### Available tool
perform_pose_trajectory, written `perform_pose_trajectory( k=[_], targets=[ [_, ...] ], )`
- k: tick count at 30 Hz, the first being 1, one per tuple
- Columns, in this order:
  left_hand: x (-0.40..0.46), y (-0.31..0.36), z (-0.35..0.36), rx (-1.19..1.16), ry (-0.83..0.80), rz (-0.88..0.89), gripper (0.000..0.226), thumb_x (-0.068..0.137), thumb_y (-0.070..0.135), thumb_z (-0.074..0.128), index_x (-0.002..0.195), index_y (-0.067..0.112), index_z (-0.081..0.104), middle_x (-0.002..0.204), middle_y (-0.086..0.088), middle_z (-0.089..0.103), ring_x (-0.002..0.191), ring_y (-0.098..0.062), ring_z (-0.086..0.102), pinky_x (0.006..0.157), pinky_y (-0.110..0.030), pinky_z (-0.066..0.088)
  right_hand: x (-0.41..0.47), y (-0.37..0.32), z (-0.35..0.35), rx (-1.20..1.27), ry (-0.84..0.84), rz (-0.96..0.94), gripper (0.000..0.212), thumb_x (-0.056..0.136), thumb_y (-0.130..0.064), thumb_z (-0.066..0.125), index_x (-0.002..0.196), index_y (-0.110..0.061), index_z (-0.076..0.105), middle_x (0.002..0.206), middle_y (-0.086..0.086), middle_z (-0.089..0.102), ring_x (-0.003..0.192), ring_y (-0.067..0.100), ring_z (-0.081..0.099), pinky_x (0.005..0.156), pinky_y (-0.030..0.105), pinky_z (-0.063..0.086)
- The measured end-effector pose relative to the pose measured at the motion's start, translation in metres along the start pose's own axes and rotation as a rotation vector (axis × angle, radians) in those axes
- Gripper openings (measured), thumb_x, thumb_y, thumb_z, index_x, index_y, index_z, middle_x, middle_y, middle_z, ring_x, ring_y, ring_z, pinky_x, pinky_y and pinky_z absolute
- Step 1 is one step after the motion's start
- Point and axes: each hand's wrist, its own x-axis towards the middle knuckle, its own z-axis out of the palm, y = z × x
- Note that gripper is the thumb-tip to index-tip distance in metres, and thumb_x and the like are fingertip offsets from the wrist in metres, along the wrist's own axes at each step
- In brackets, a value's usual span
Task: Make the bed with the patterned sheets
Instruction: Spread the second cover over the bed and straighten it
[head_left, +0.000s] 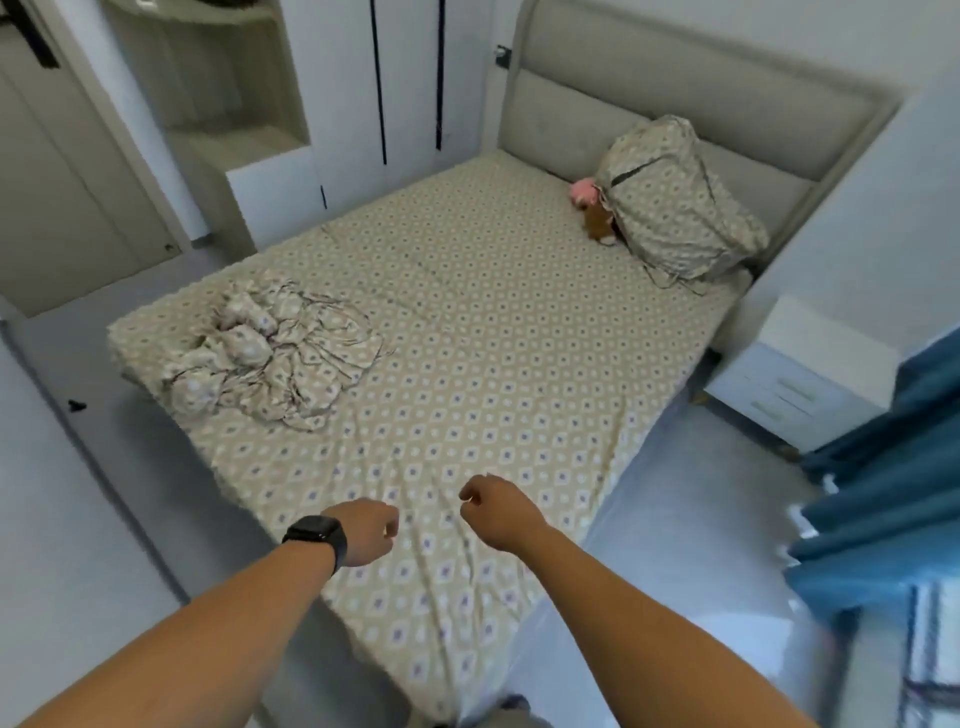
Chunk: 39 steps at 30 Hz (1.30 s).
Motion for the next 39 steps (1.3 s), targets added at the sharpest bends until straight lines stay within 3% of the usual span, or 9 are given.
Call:
perform_pose_trajectory(
  k=[2,6,10,17,24,30,34,39],
  targets=[
    [0.006,0.033,0.004,-0.04,-0.003,0.086,0.027,0.105,0.031,0.043,0.128,0.025,0.056,0.126,0.0,0.059,0.098,-0.021,0.061,0.083,-0.036,0.053,-0.011,0.027,-0.006,0.006,-0.032,0.099,0.038,0.1,-0.032,0.046,0.135,-0.02,0.057,0.132,0.003,0.06,0.108,0.021,0.061,0.094,0.038,0.052],
    [0.019,0.096,0.01,-0.032,-0.036,0.287,0.029,0.101,0.03,0.046,0.127,0.027,0.059,0.125,0.001,0.06,0.103,-0.02,0.06,0.086,-0.037,0.052,-0.022,0.069,-0.025,0.12,0.097,0.234,0.031,0.098,-0.03,0.048,0.124,-0.021,0.061,0.117,0.001,0.066,0.095,0.019,0.064,0.087,0.038,0.056],
    [0.047,0.155,0.006,0.01,-0.049,0.358,0.031,0.1,0.029,0.047,0.127,0.027,0.06,0.127,0.001,0.061,0.109,-0.021,0.06,0.088,-0.036,0.051,-0.028,0.125,-0.051,0.131,0.131,0.312,0.027,0.098,-0.027,0.046,0.118,-0.02,0.063,0.107,-0.002,0.065,0.089,0.017,0.063,0.082,0.034,0.055],
    [0.148,0.258,-0.024,-0.041,-0.021,0.327,0.028,0.099,0.029,0.05,0.124,0.026,0.063,0.126,-0.001,0.062,0.107,-0.024,0.061,0.091,-0.039,0.052,0.016,0.247,-0.131,0.073,0.171,0.273,0.03,0.099,-0.027,0.046,0.123,-0.023,0.063,0.11,-0.004,0.064,0.092,0.018,0.062,0.084,0.037,0.056],
    [0.251,0.402,-0.084,-0.2,-0.035,0.205,0.026,0.101,0.029,0.048,0.123,0.027,0.063,0.125,0.0,0.063,0.107,-0.024,0.062,0.095,-0.043,0.052,0.066,0.404,-0.265,-0.146,-0.051,0.228,0.032,0.101,-0.028,0.043,0.128,-0.024,0.06,0.129,0.003,0.061,0.109,0.025,0.06,0.093,0.038,0.051],
    [0.295,0.462,-0.127,-0.312,0.067,0.127,0.024,0.102,0.025,0.048,0.12,0.025,0.063,0.122,0.001,0.063,0.103,-0.024,0.061,0.092,-0.04,0.052,0.122,0.45,-0.344,-0.229,-0.057,0.178,0.031,0.101,-0.025,0.043,0.126,-0.021,0.062,0.128,0.004,0.062,0.111,0.027,0.059,0.094,0.041,0.051],
    [0.332,0.475,-0.136,-0.337,0.069,0.069,0.023,0.103,0.026,0.047,0.119,0.023,0.063,0.12,0.001,0.061,0.096,-0.023,0.059,0.085,-0.036,0.051,0.155,0.473,-0.356,-0.266,-0.159,0.178,0.024,0.102,-0.016,0.04,0.107,-0.008,0.062,0.119,0.011,0.064,0.107,0.03,0.058,0.089,0.039,0.051],
    [0.378,0.499,-0.16,-0.347,0.041,0.071,0.022,0.102,0.026,0.046,0.114,0.021,0.063,0.117,-0.001,0.063,0.1,-0.026,0.061,0.087,-0.038,0.052,0.185,0.509,-0.39,-0.281,-0.234,0.195,0.024,0.102,-0.021,0.044,0.107,-0.006,0.062,0.12,0.014,0.064,0.095,0.027,0.055,0.085,0.034,0.046]
  ],
)
